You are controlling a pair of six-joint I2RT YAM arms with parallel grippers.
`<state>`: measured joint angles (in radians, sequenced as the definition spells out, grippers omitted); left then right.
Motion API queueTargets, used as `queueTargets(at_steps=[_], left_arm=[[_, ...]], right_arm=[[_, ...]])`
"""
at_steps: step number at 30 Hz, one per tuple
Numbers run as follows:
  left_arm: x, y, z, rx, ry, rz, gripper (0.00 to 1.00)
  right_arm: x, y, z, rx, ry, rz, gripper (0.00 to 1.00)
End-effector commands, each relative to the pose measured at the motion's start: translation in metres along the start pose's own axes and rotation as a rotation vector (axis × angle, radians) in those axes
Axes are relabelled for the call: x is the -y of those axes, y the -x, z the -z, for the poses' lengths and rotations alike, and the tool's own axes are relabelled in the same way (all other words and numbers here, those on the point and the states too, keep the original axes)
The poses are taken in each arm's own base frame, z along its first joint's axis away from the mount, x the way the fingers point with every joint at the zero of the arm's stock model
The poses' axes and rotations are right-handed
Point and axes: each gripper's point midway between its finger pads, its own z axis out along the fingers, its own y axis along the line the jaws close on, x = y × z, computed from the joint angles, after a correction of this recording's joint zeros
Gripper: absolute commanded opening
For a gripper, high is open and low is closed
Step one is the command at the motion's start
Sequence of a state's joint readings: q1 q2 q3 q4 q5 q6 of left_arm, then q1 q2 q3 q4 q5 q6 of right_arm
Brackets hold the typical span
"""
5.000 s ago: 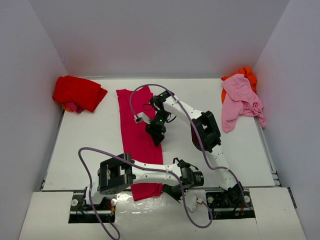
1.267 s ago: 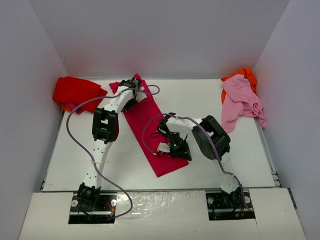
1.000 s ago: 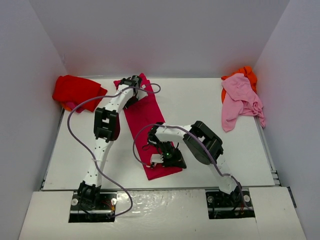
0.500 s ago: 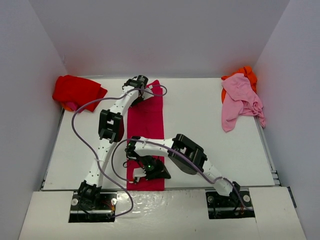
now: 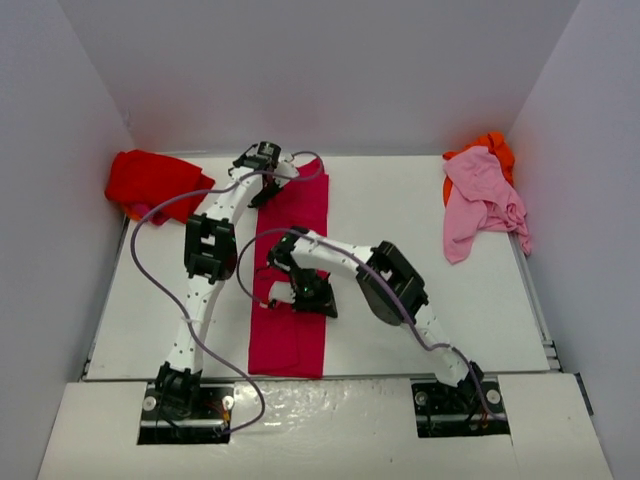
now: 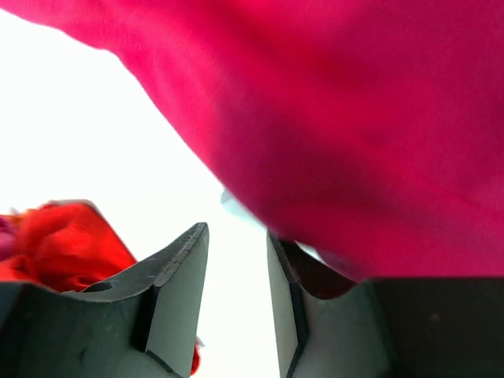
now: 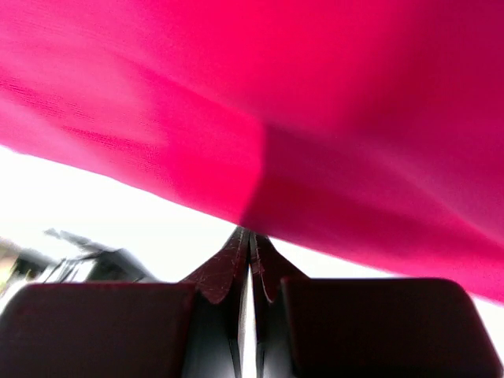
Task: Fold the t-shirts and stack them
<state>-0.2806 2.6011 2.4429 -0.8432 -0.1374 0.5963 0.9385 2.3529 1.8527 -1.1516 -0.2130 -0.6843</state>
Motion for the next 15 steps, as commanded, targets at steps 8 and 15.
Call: queueTargets(at_steps=[8, 15], left_arm=[[-0.055, 0.027, 0.197, 0.361, 0.105, 0.124, 0.42], [-0.033, -0.009, 0.272, 0.445, 0.091, 0.076, 0.45]], right_arm=[[0.094, -0.058, 0.113, 0.170, -0.598, -0.171, 0.02], [0.110, -0.132, 0.162, 0.256, -0.687, -0.355, 0.07]])
